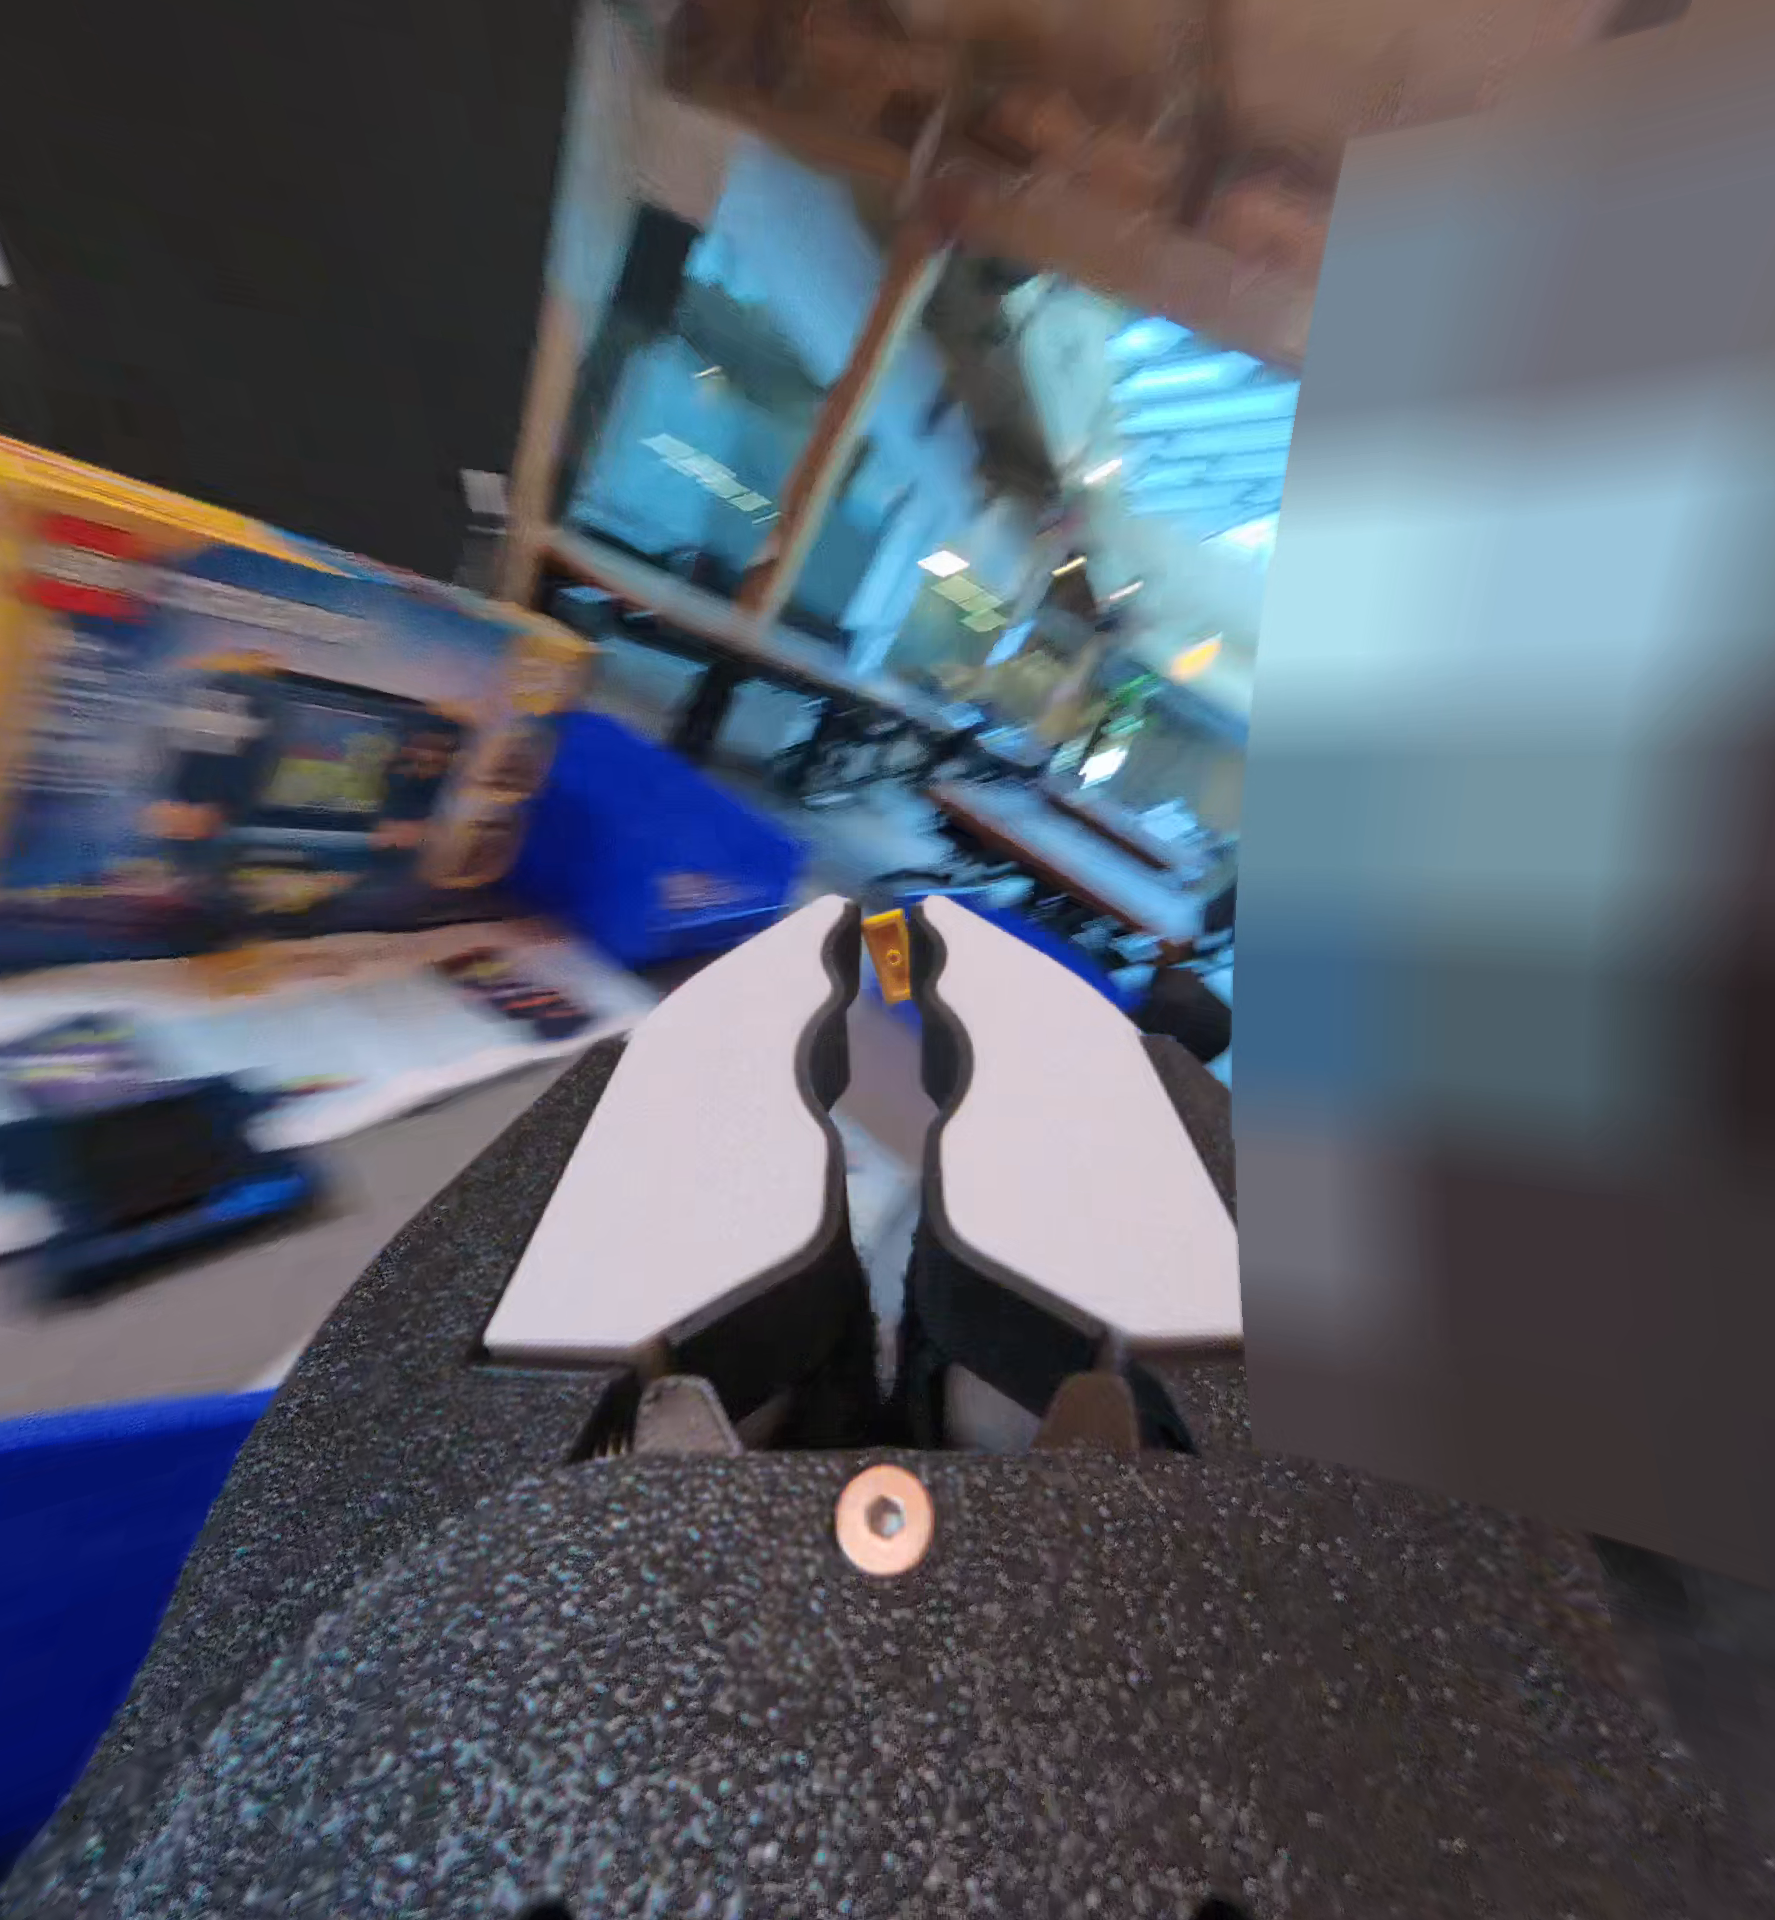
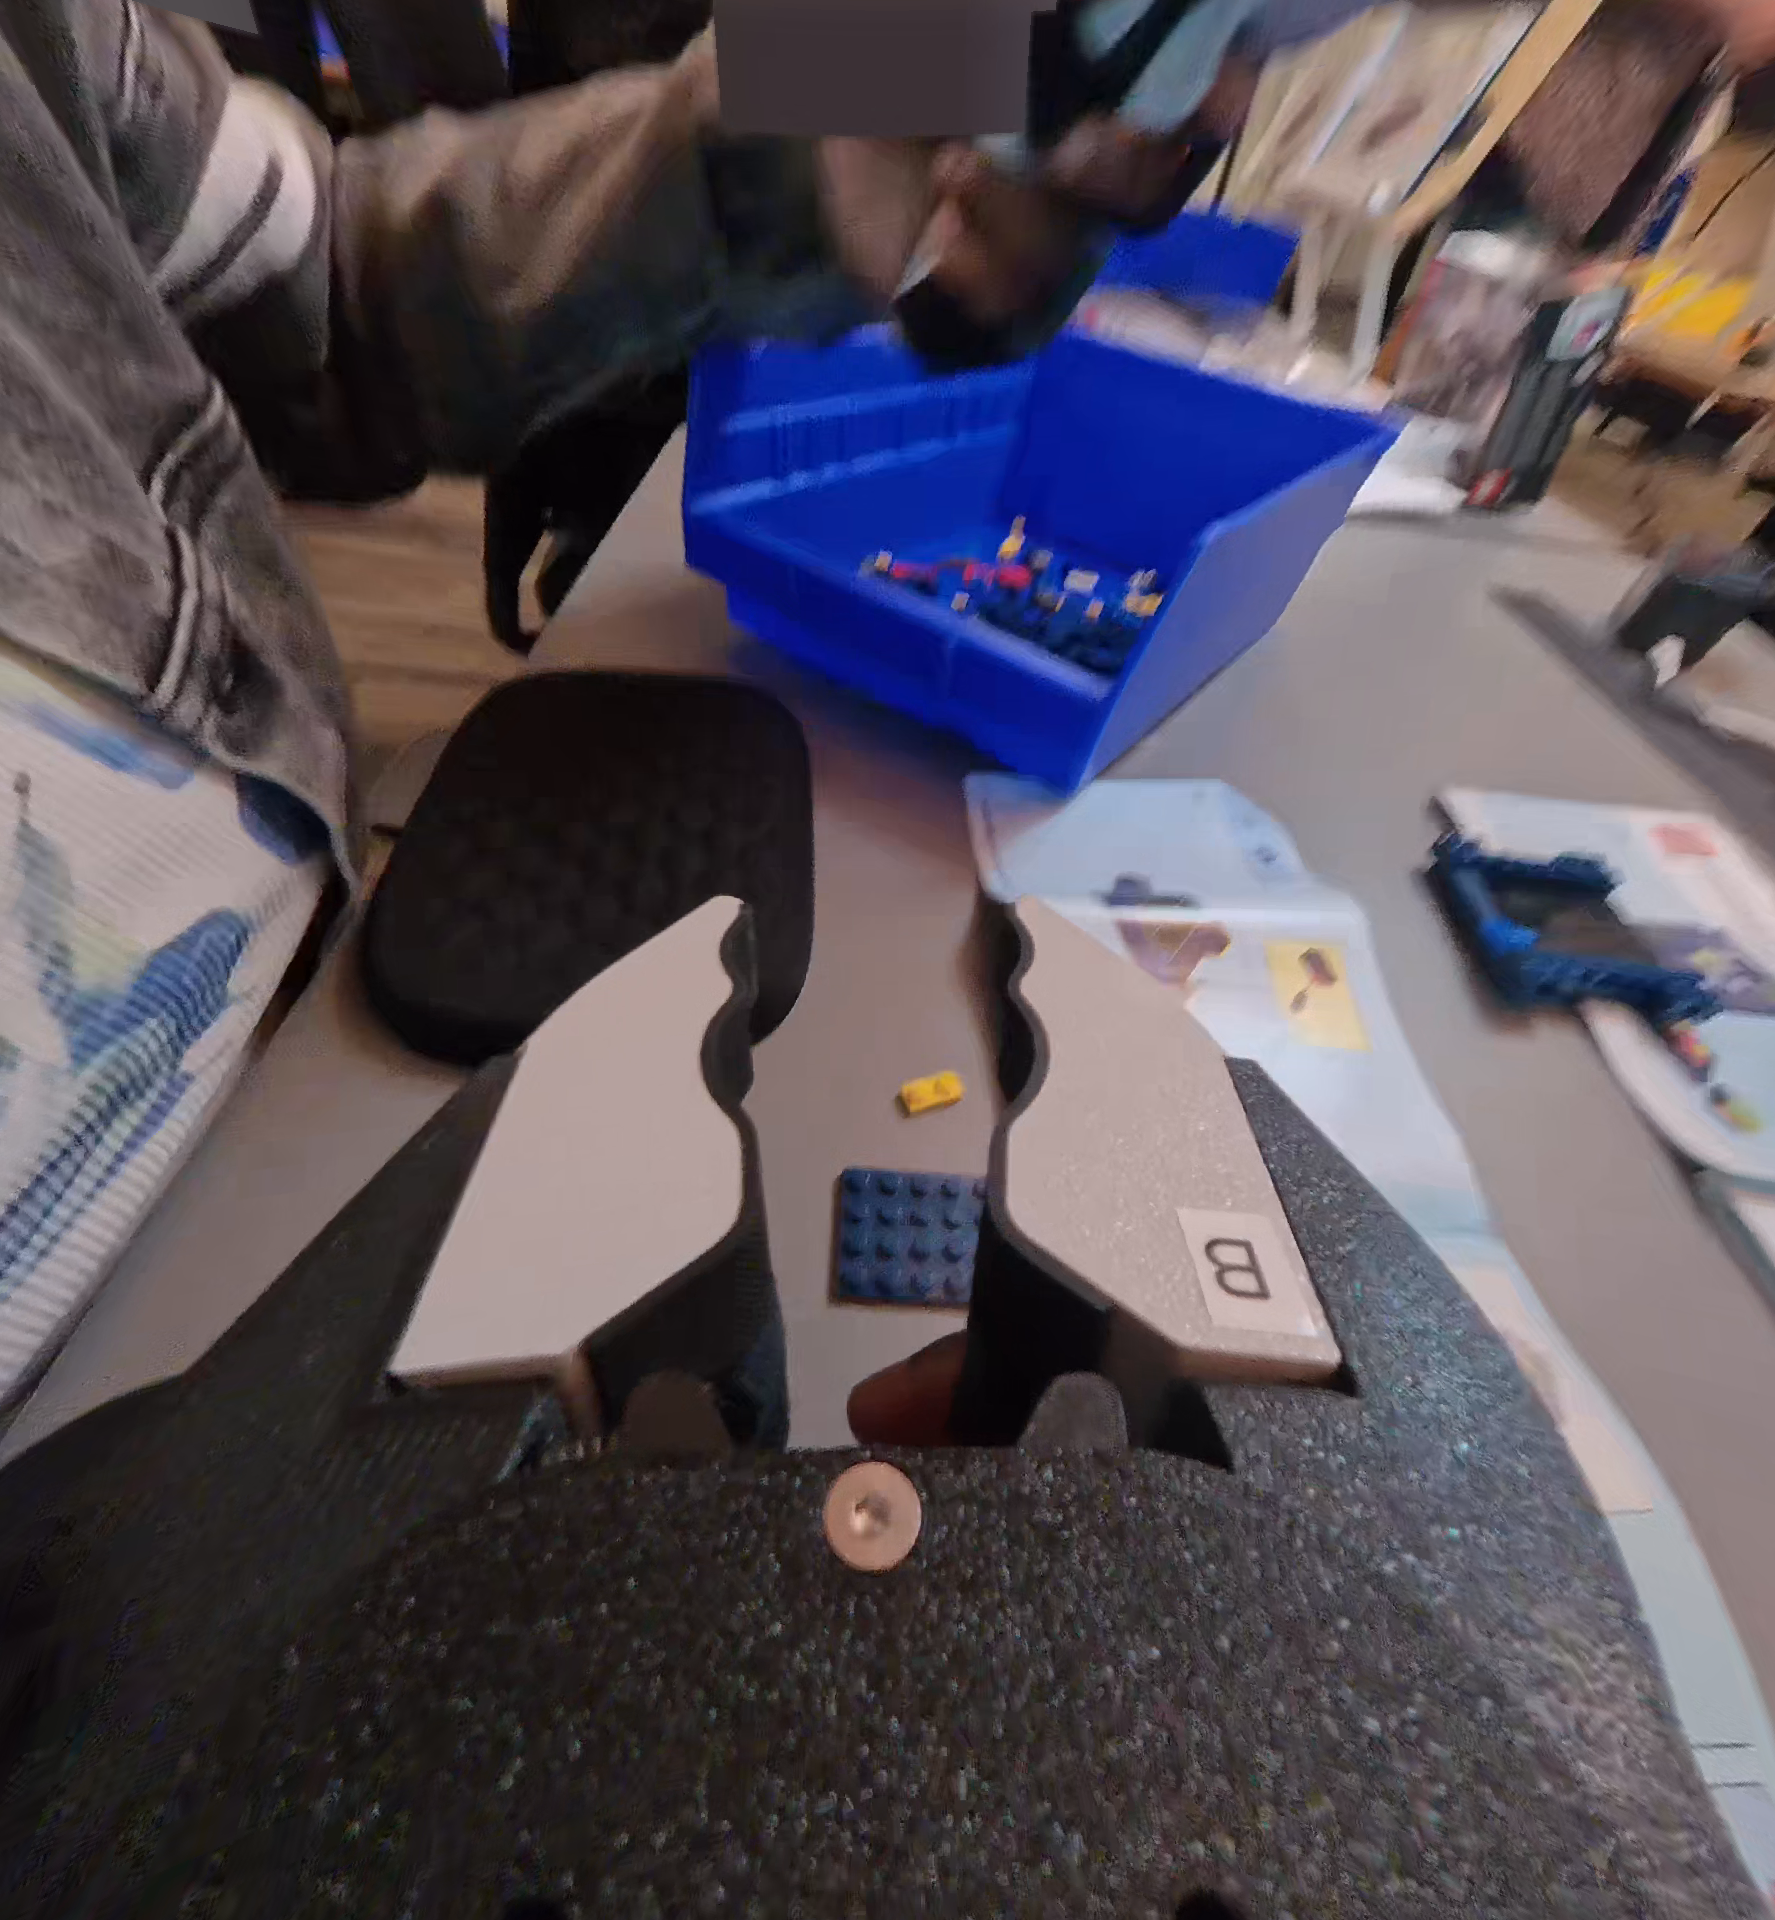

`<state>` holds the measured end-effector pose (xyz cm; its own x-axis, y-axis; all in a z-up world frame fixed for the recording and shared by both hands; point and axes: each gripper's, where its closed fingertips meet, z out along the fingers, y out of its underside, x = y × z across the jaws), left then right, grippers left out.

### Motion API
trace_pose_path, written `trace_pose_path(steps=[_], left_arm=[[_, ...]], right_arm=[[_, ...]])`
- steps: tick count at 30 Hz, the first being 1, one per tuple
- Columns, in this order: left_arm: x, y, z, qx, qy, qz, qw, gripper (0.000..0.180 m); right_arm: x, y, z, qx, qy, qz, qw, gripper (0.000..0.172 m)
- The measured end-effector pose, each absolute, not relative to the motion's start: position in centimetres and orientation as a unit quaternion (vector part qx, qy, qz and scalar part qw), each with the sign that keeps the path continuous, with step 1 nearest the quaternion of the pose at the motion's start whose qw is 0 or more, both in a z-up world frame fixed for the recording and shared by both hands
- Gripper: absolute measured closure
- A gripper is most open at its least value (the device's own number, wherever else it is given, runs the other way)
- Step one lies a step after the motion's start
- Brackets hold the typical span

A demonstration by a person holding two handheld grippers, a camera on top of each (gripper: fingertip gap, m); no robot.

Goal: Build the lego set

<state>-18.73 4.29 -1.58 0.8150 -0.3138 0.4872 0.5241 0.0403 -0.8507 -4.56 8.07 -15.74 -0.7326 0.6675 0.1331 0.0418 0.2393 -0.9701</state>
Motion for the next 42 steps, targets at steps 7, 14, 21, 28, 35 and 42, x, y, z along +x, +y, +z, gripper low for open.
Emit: trace_pose_path(steps=[7,14,21,28,35,42], left_arm=[[-6.2,6.4,-2.7,-0.457,-0.114,-0.599,0.648,0.173],[-3.0,7.9,-4.6,-0.462,-0.102,-0.640,0.605,0.173],[-2.1,8.3,-5.8,-0.500,-0.082,-0.630,0.589,0.173],[-2.2,8.5,-6.1,-0.518,-0.067,-0.619,0.586,0.173],[-2.0,8.6,-6.2,-0.520,-0.058,-0.623,0.581,0.172],[-4.2,9.2,-6.9,-0.626,0.013,-0.455,0.633,0.158]], right_arm=[[-2.3,8.0,-6.1,-0.139,-0.640,0.626,0.424,0.136],[-2.6,7.0,-5.3,-0.129,-0.656,0.586,0.458,0.141],[-2.6,6.9,-5.8,-0.115,-0.664,0.573,0.466,0.151],[-2.8,7.0,-6.4,-0.116,-0.671,0.574,0.455,0.155],[-2.8,7.2,-6.8,-0.115,-0.676,0.570,0.453,0.155],[-2.7,9.0,-7.0,-0.125,-0.690,0.555,0.447,0.155]])
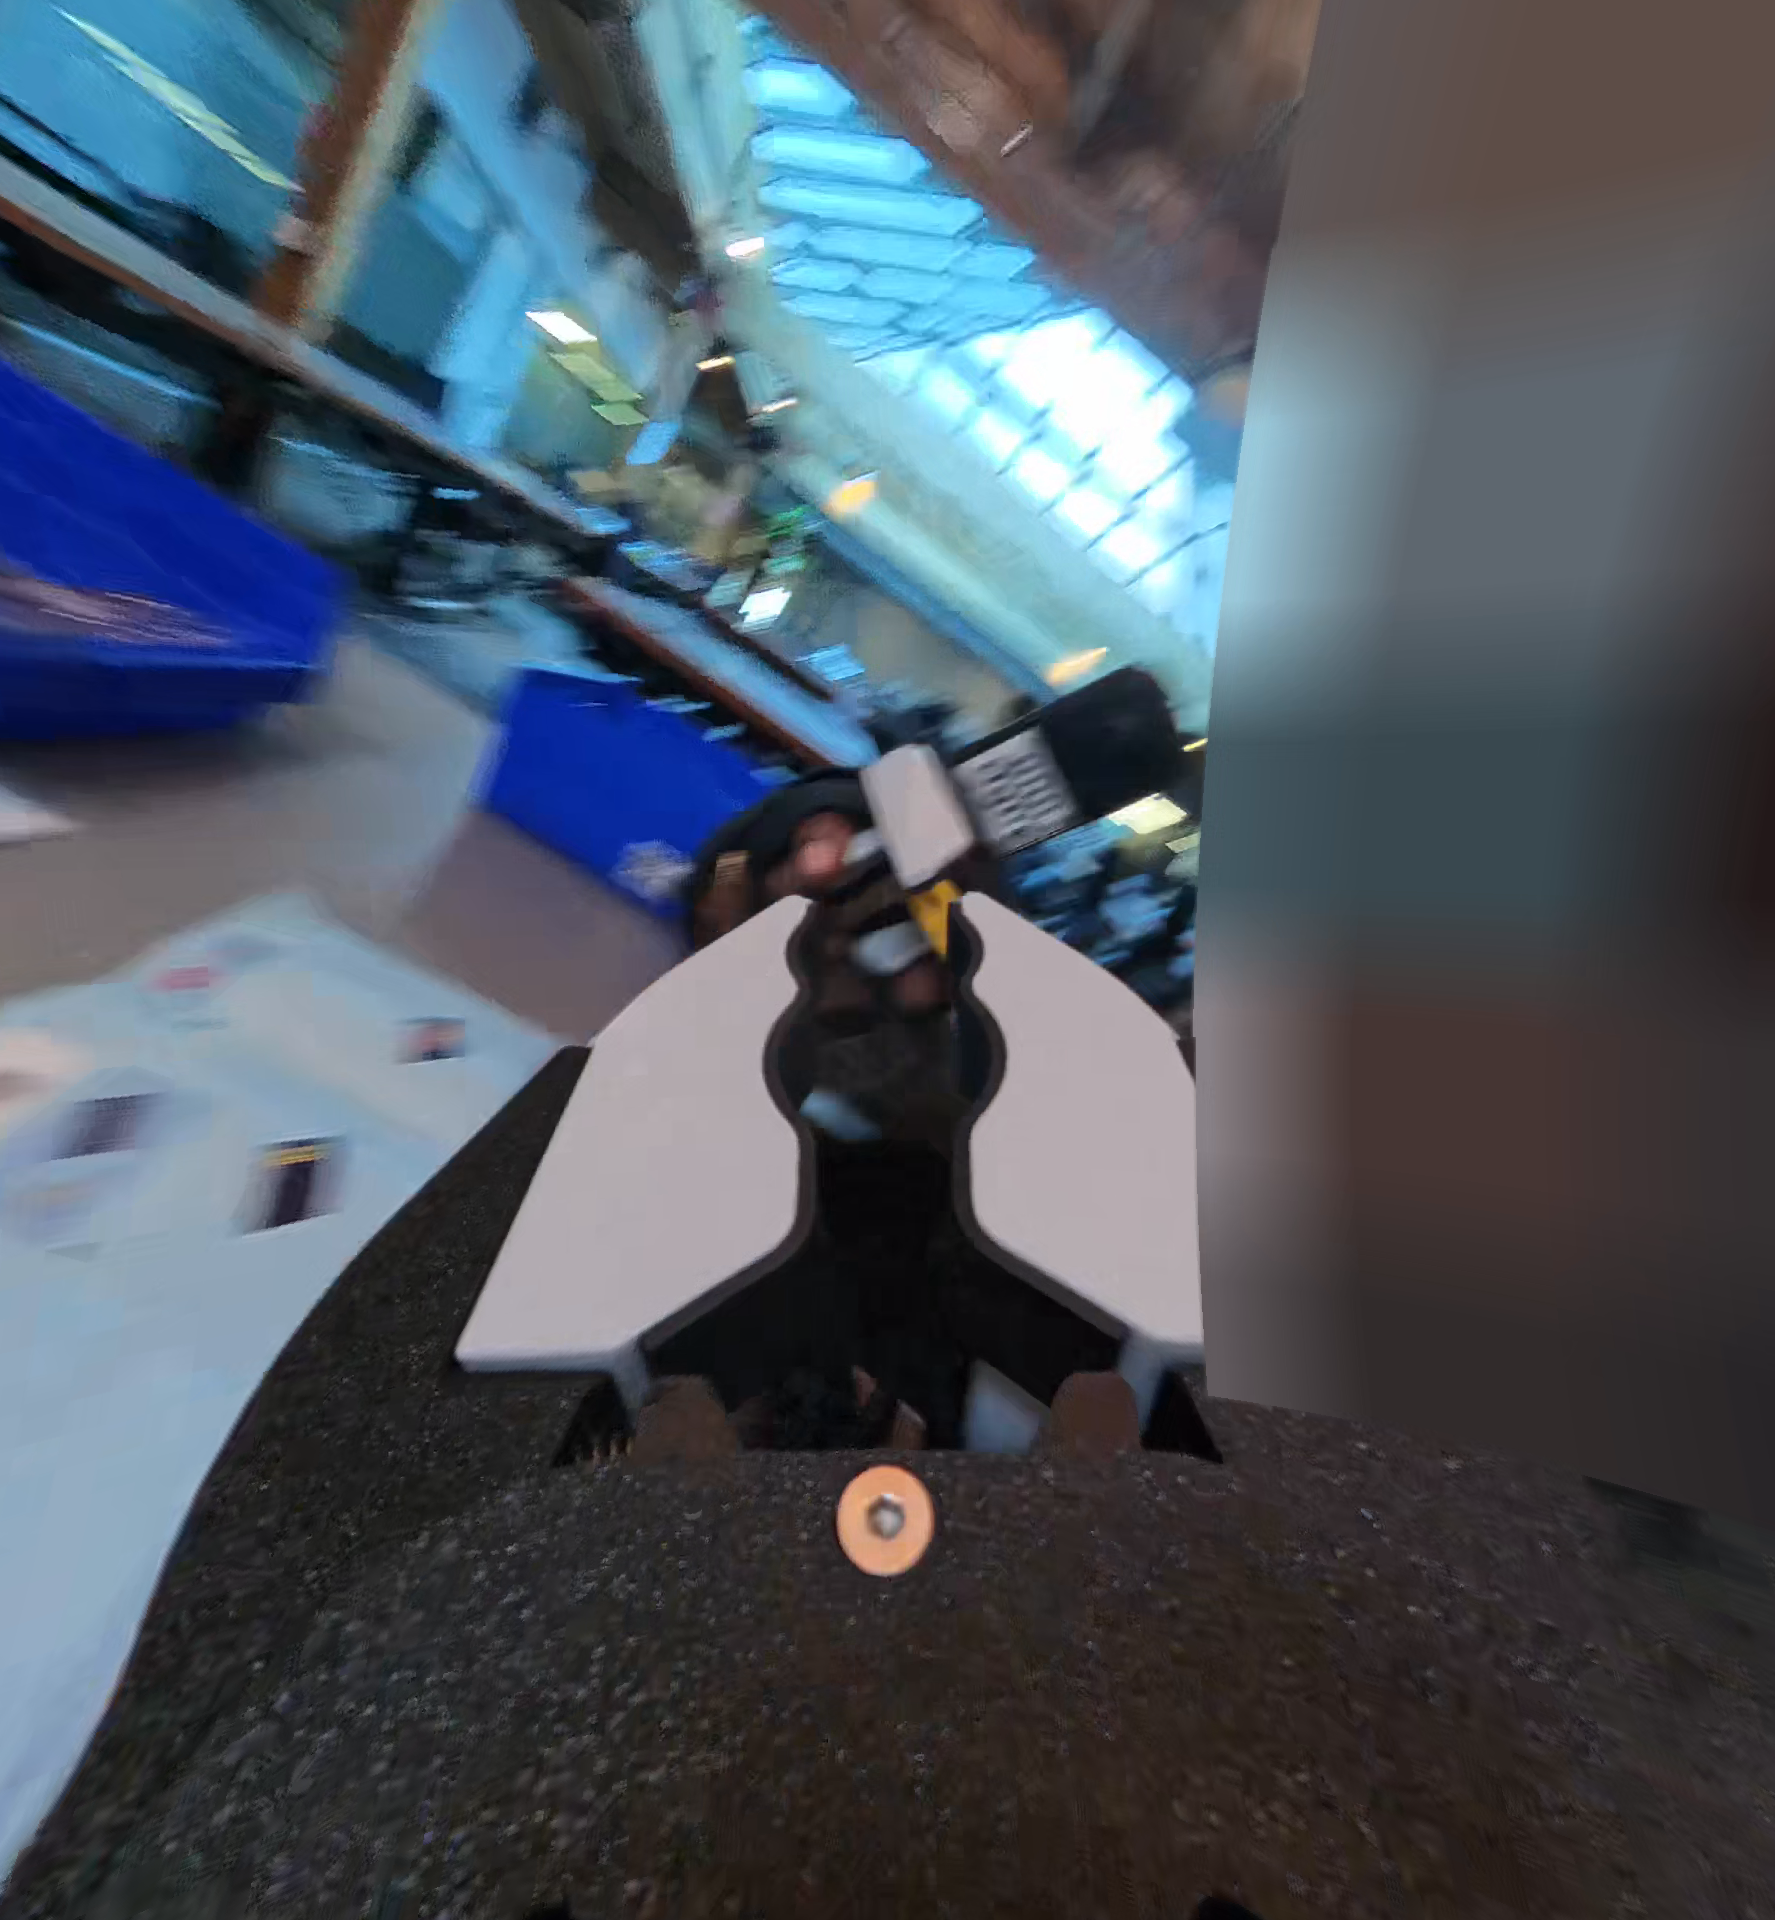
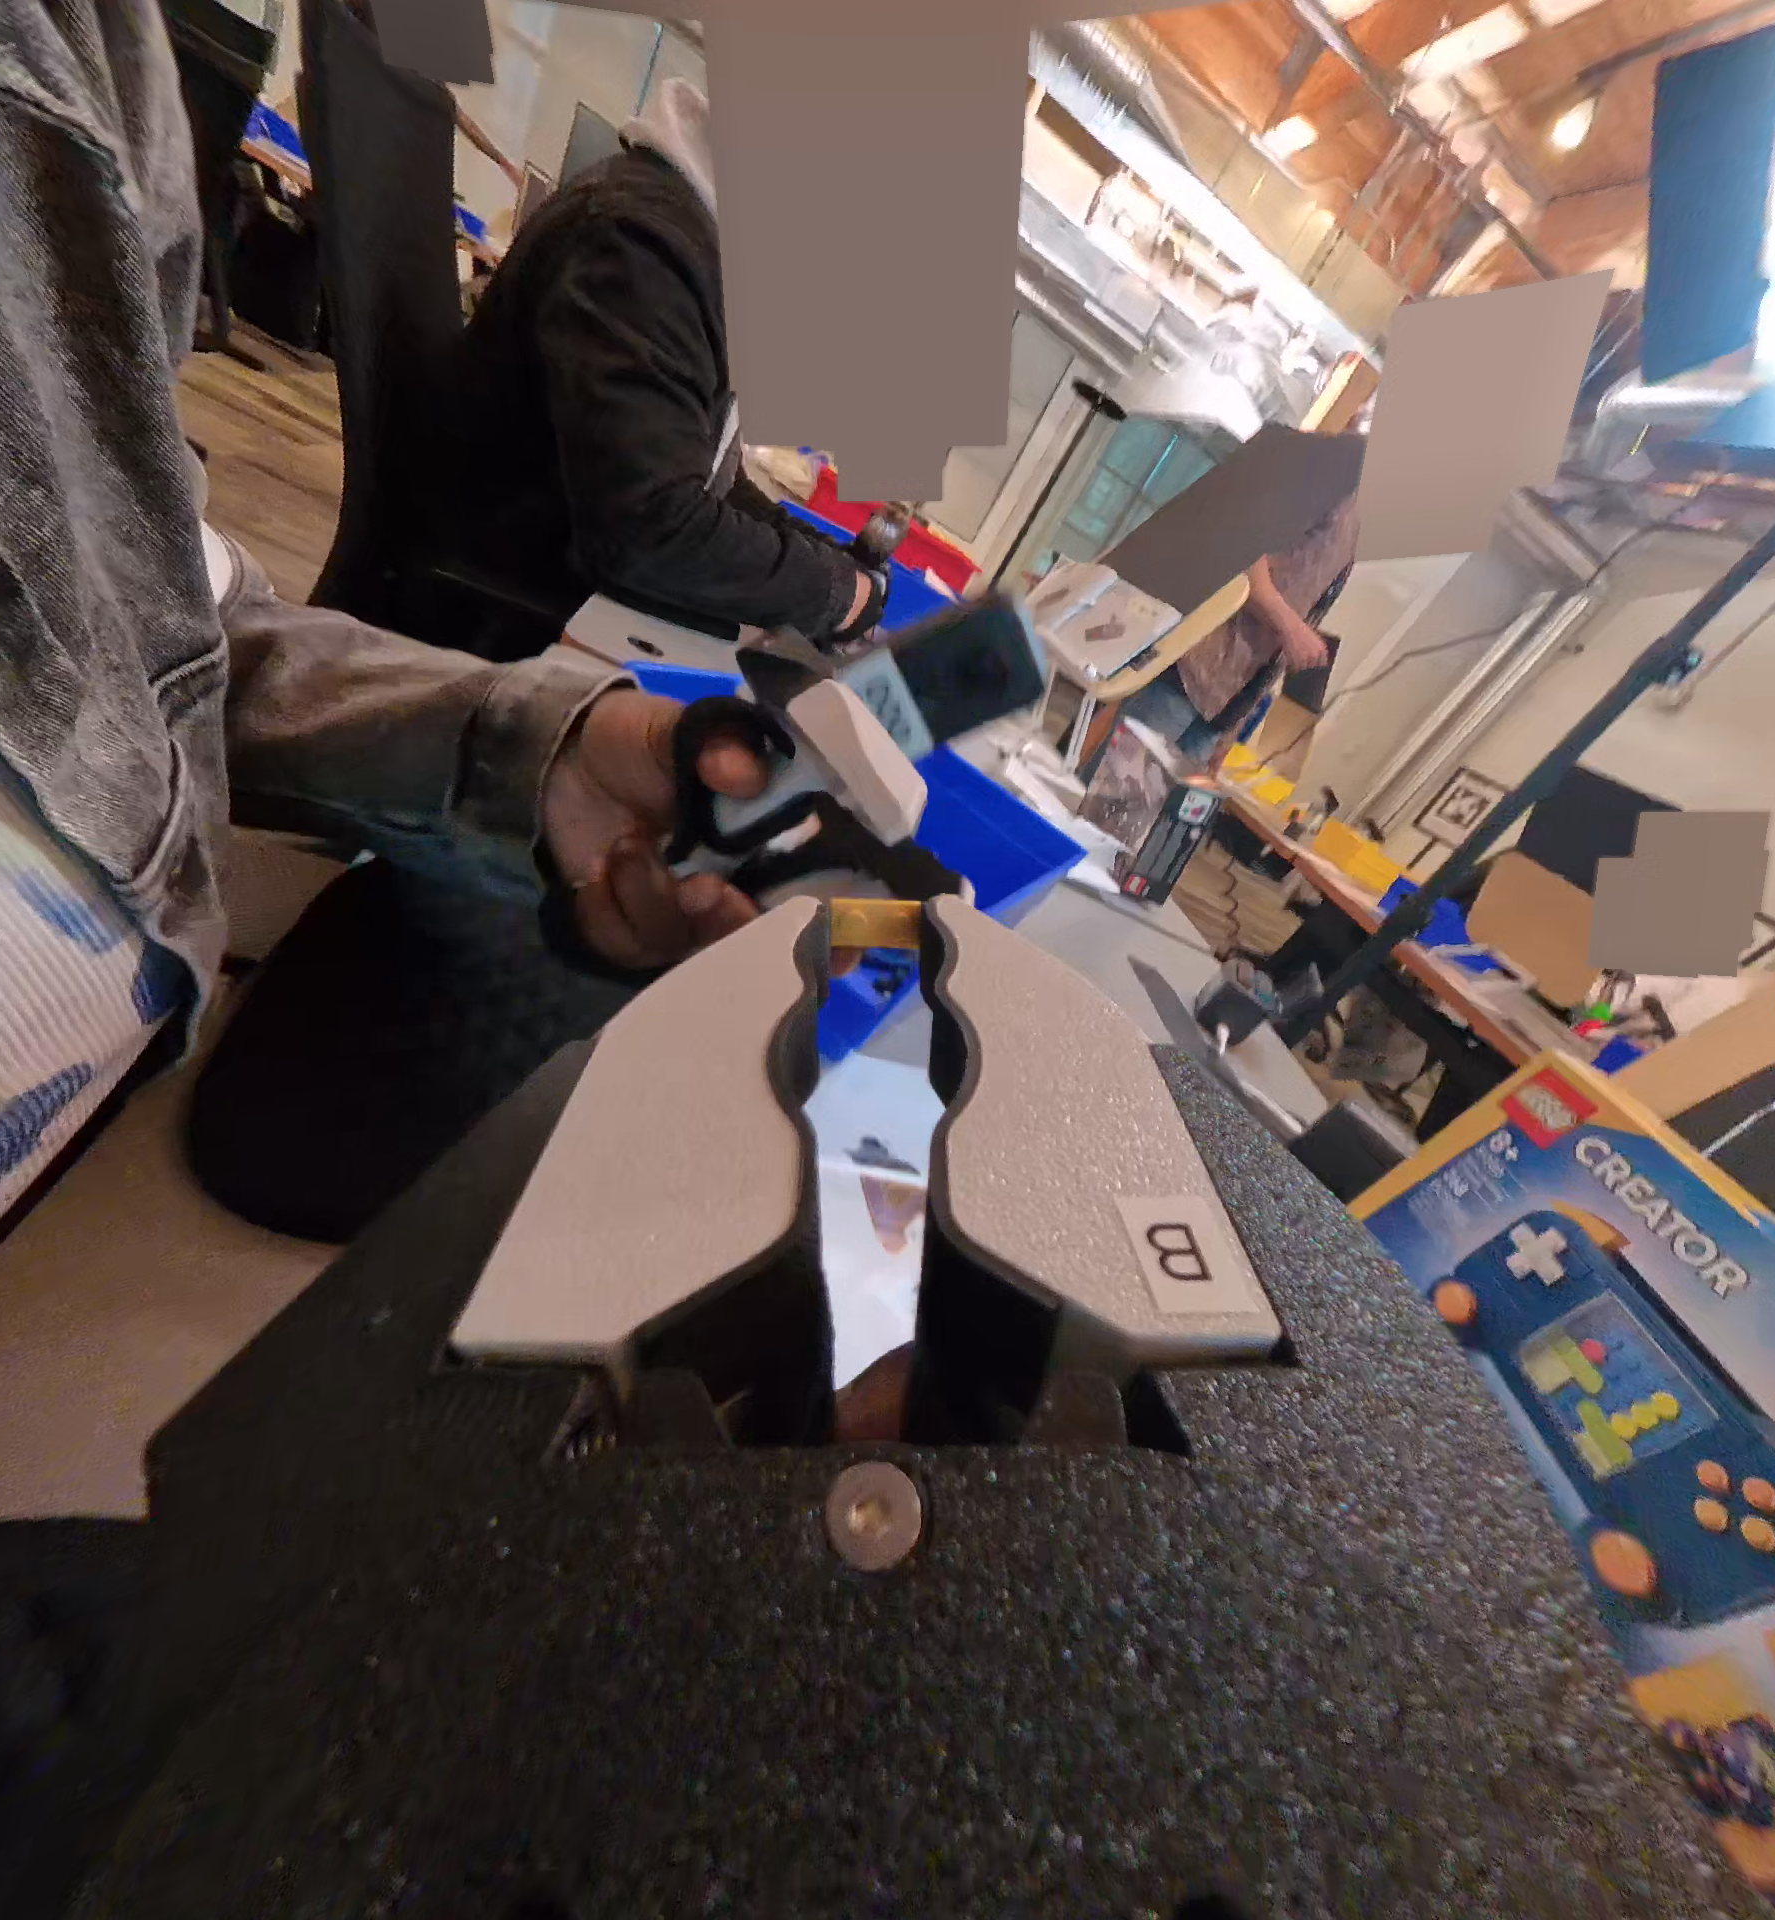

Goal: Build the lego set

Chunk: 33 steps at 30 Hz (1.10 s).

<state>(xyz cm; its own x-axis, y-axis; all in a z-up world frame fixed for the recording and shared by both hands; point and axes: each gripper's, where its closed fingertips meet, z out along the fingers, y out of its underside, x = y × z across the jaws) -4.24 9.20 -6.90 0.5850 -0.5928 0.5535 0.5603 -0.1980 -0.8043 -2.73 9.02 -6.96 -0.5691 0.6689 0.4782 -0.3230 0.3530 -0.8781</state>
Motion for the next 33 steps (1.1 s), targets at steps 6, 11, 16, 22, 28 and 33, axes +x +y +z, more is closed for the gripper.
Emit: trace_pose_path(steps=[6,11,16,22,28,33], left_arm=[[-9.8,10.9,-15.6,-0.818,0.045,-0.131,0.559,0.157],[-7.7,10.9,-20.8,-0.870,0.114,-0.112,0.466,0.140],[-6.5,10.7,-21.5,-0.865,0.150,-0.130,0.461,0.137],[-6.5,10.1,-22.1,-0.867,0.164,-0.145,0.447,0.139],[-6.0,9.9,-24.0,-0.882,0.207,-0.130,0.402,0.137],[-5.2,9.8,-24.6,-0.883,0.236,-0.131,0.385,0.138]], right_arm=[[-4.2,11.8,-12.2,-0.199,-0.784,0.458,0.370,0.155],[-3.9,13.4,-17.6,-0.256,-0.848,0.379,0.267,0.155],[-3.0,13.6,-21.8,-0.275,-0.890,0.312,0.186,0.155],[-2.5,13.7,-24.2,-0.280,-0.912,0.262,0.147,0.155],[-2.3,13.2,-25.2,-0.282,-0.916,0.261,0.120,0.155],[-2.4,12.9,-25.5,-0.291,-0.910,0.278,0.104,0.155]])
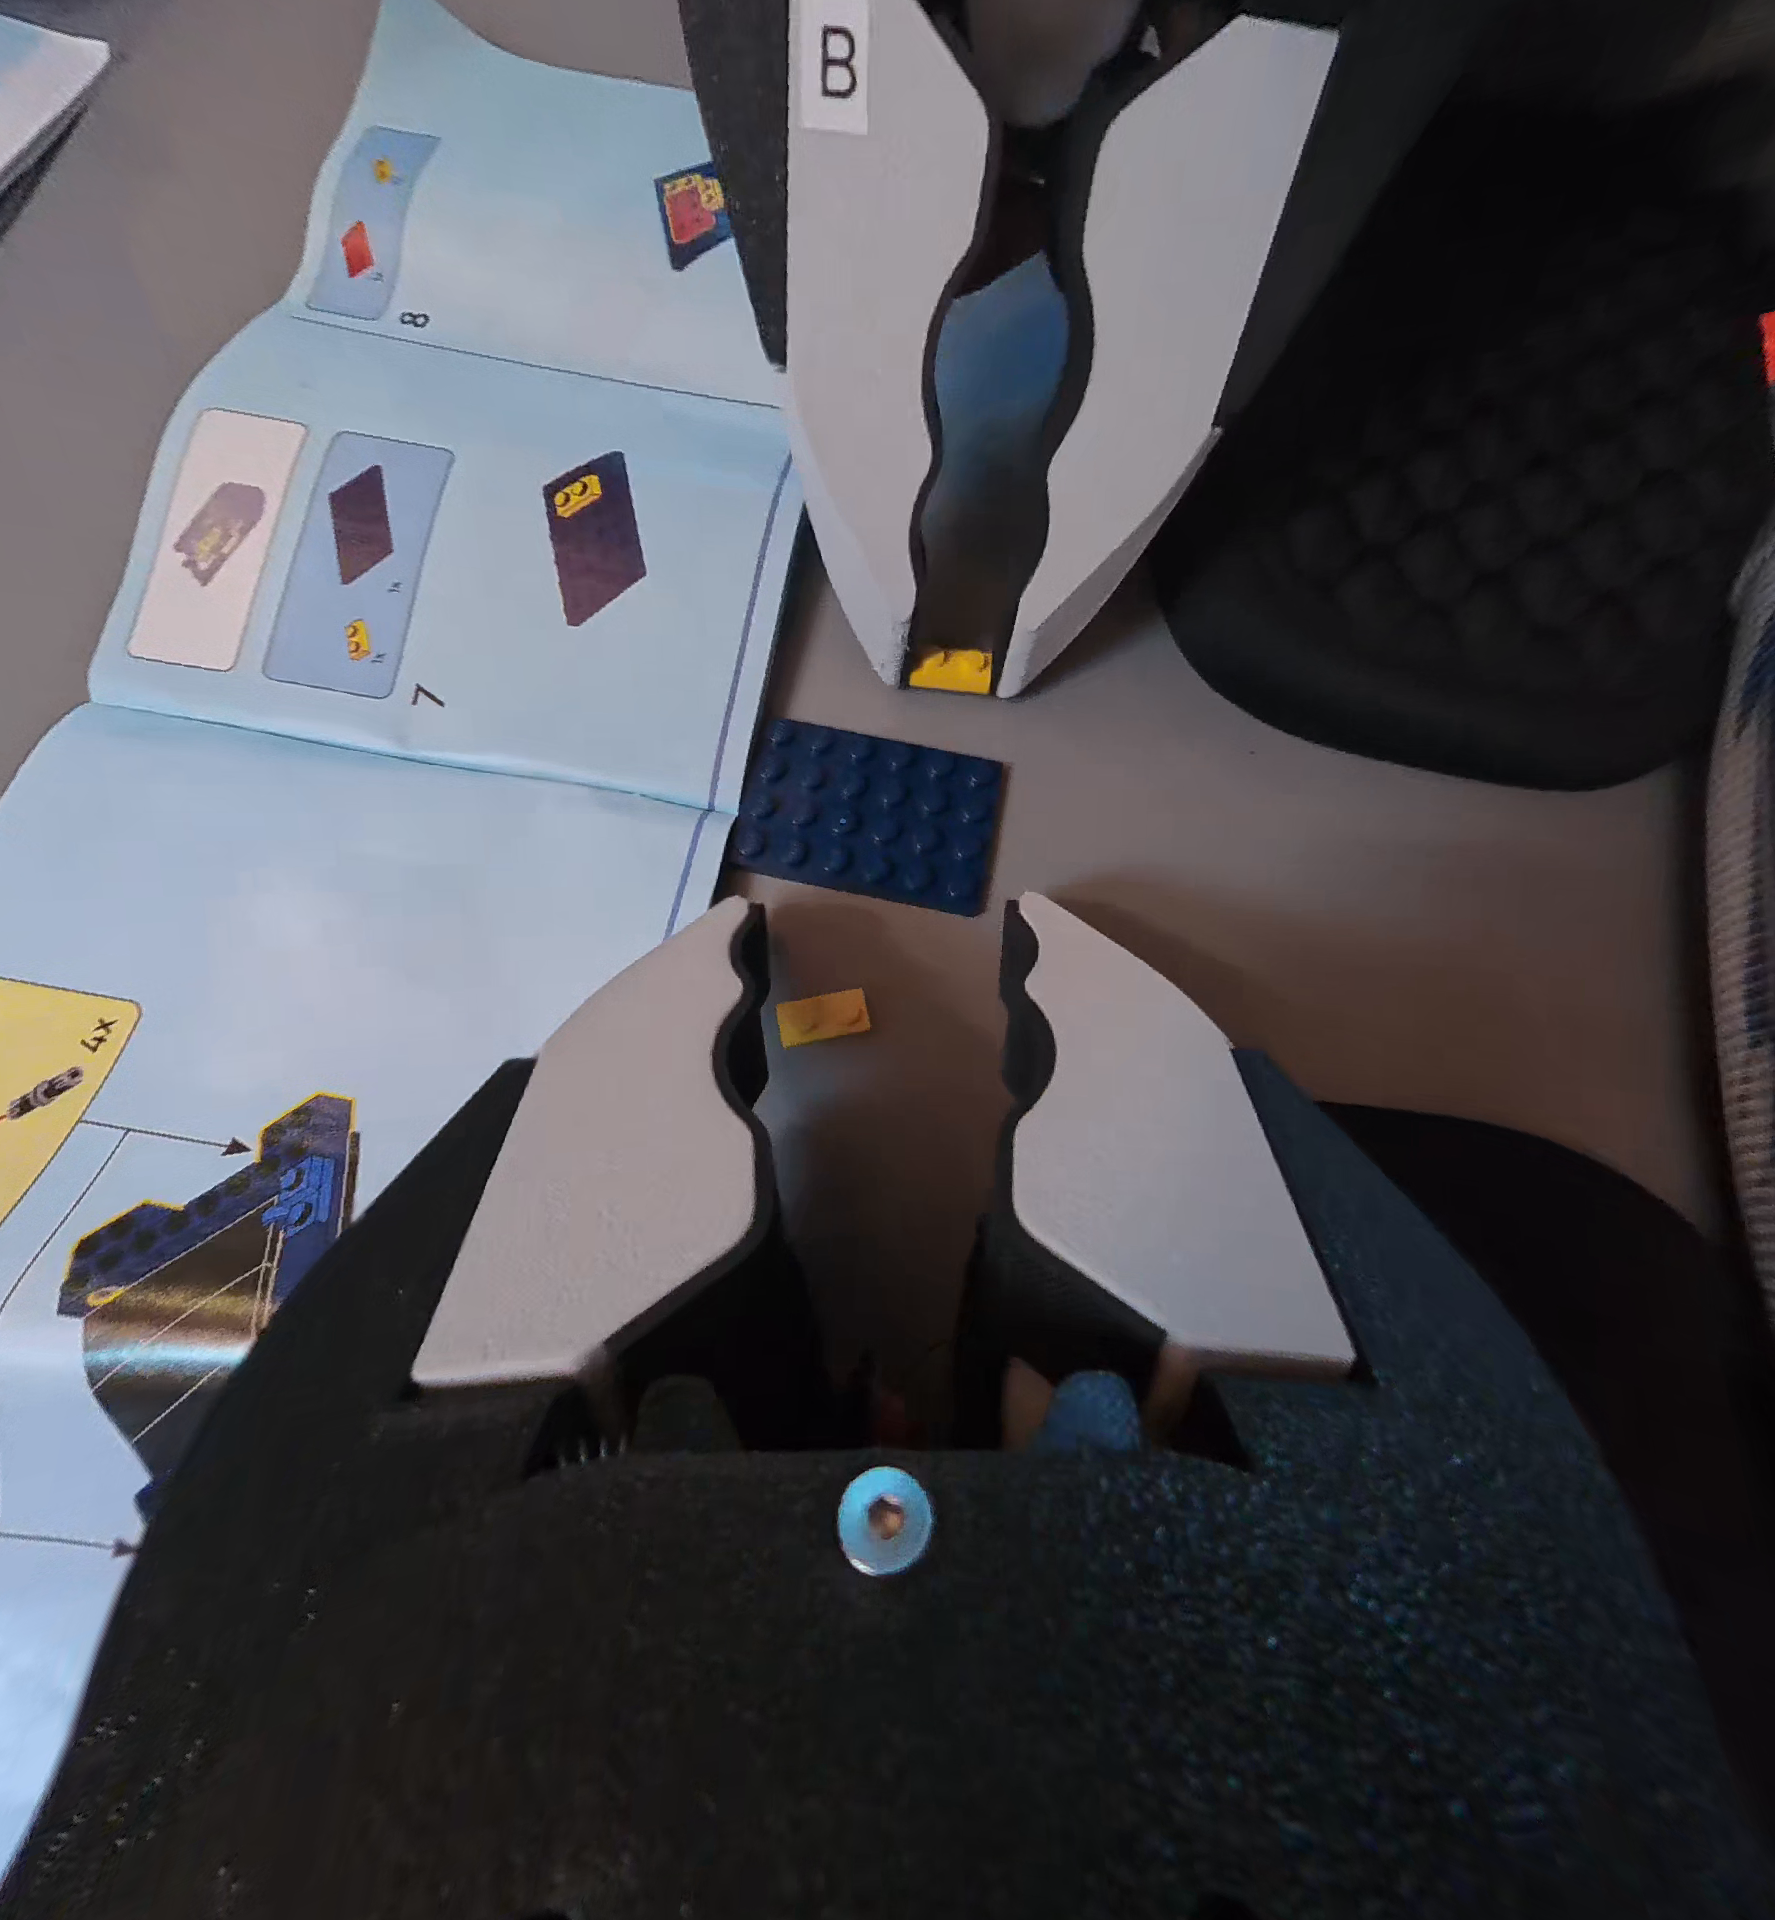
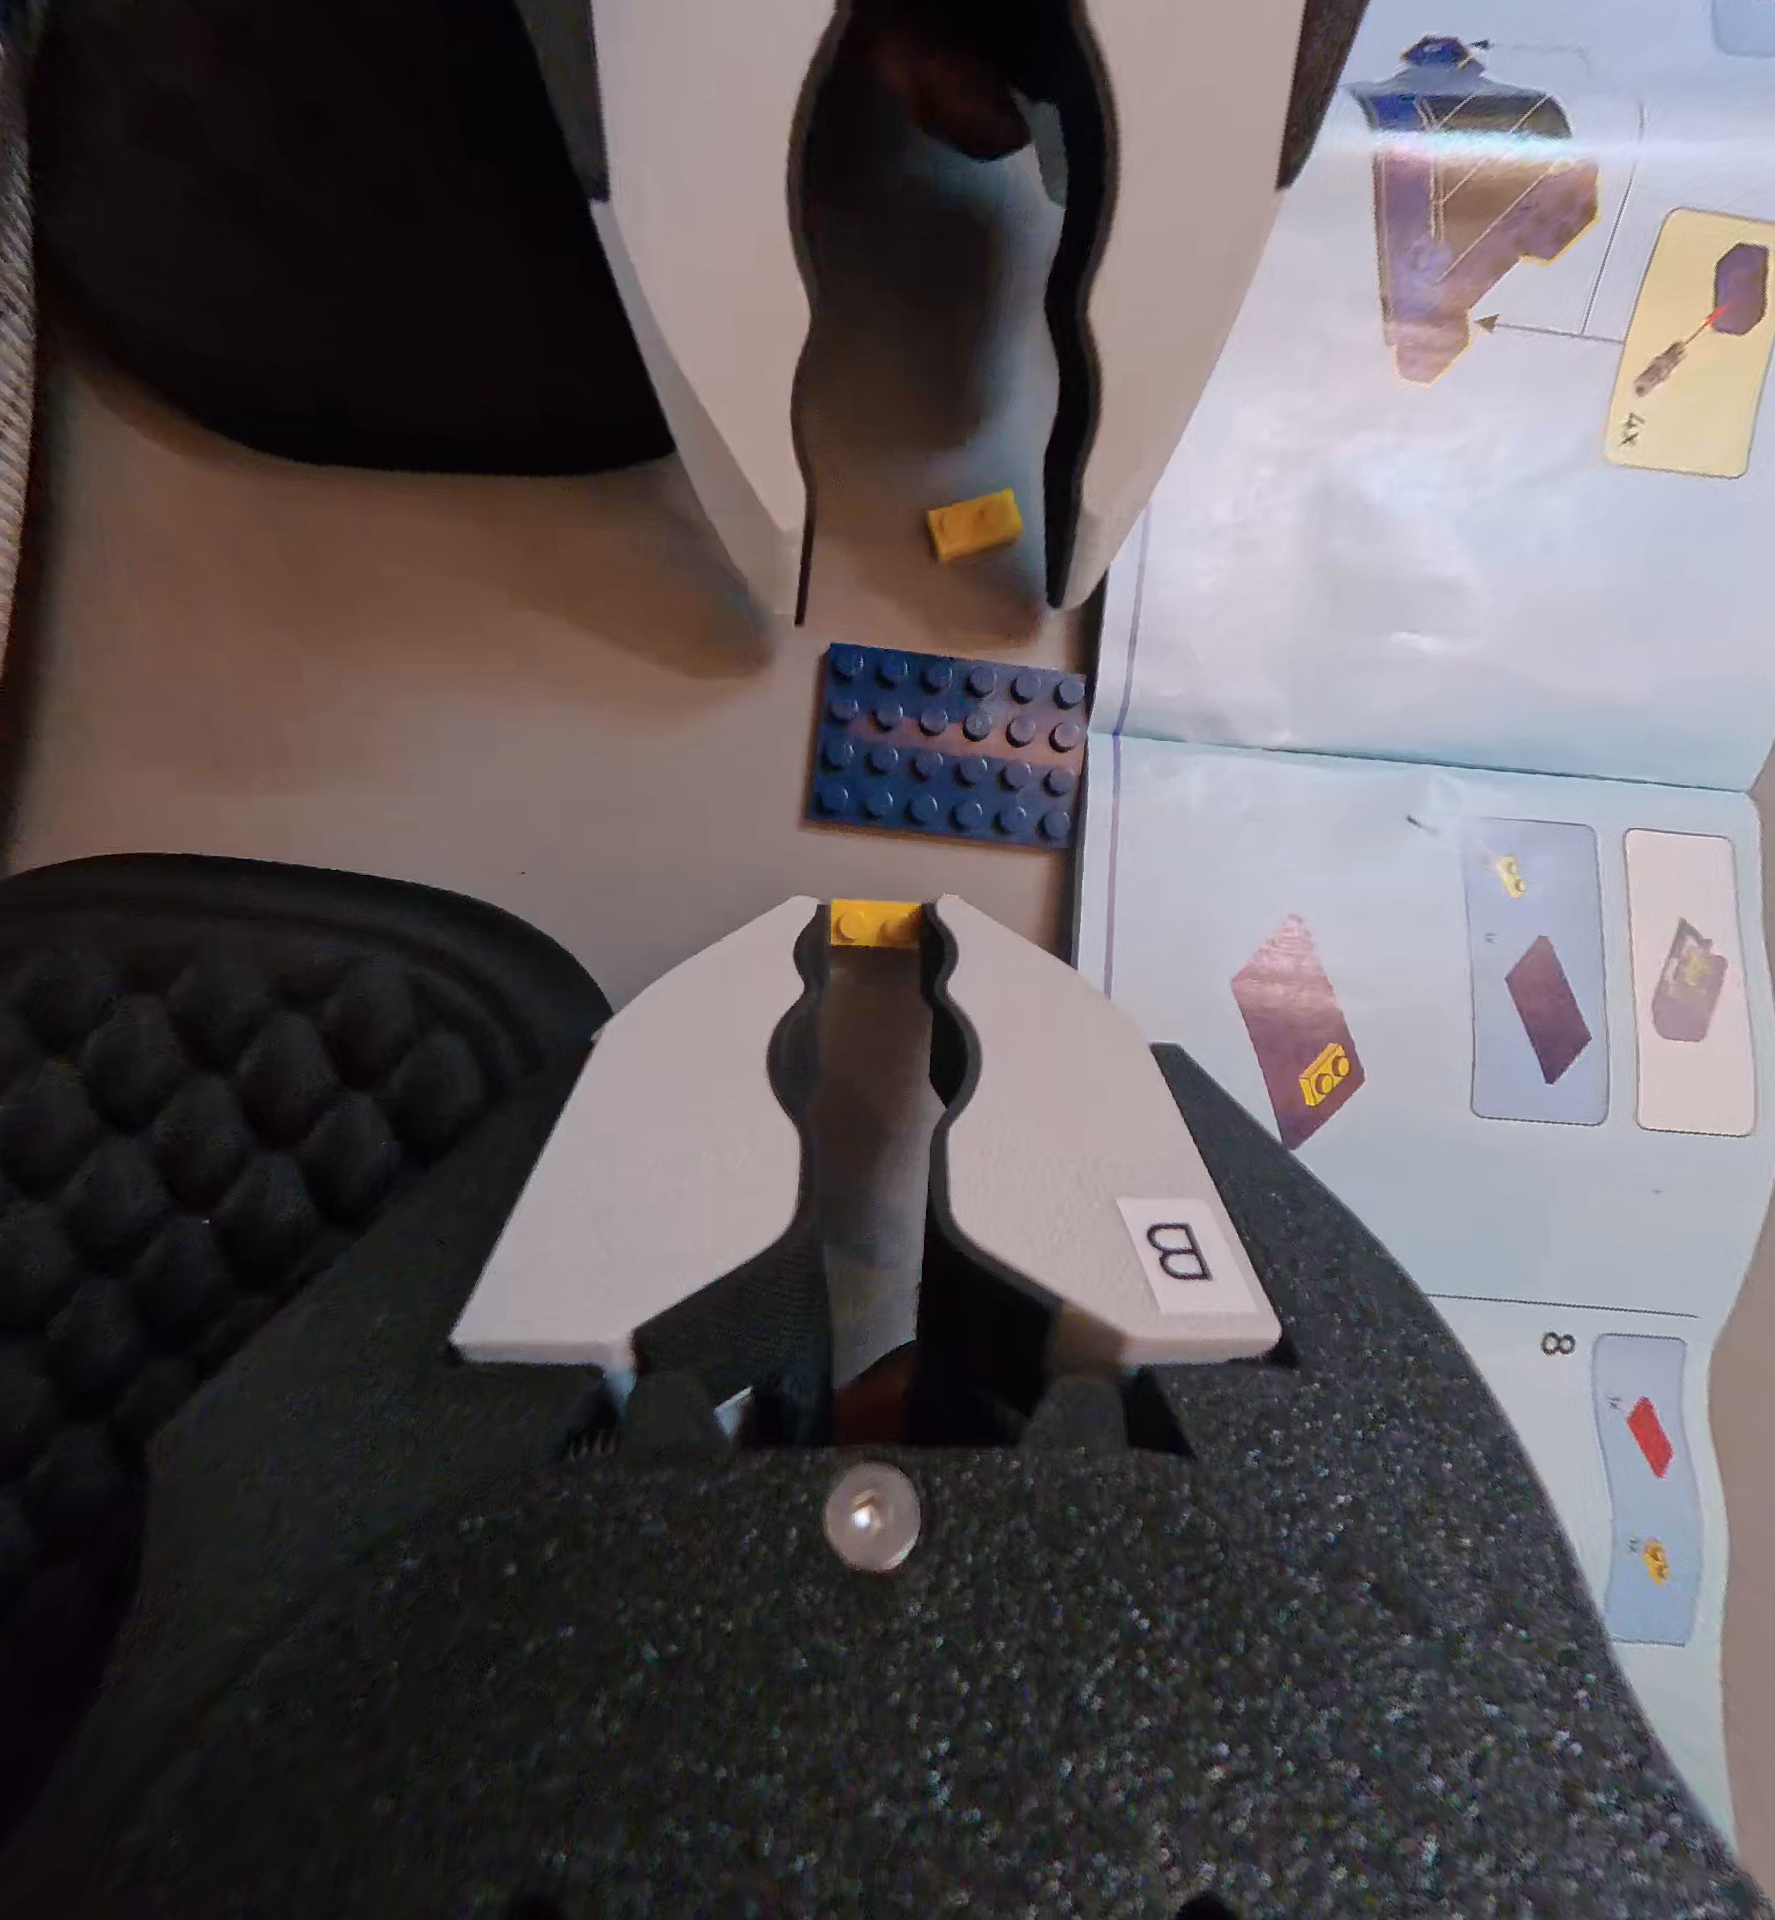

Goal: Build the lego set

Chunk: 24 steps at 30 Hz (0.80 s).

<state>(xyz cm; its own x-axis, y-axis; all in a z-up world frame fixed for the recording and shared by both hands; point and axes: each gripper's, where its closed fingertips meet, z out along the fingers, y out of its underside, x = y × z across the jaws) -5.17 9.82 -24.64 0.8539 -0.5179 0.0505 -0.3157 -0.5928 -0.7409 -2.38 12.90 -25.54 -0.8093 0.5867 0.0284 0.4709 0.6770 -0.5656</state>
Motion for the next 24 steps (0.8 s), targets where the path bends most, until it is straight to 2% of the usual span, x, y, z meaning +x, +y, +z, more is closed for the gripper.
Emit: trace_pose_path(steps=[16,24], left_arm=[[-4.5,10.1,-25.0,-0.881,0.239,-0.163,0.375,0.140],[-4.6,10.2,-24.9,-0.881,0.228,-0.177,0.375,0.132]], right_arm=[[-2.1,9.8,-25.3,-0.250,-0.907,0.332,0.071,0.155],[-2.7,11.4,-24.9,-0.283,-0.891,0.346,0.078,0.155]])
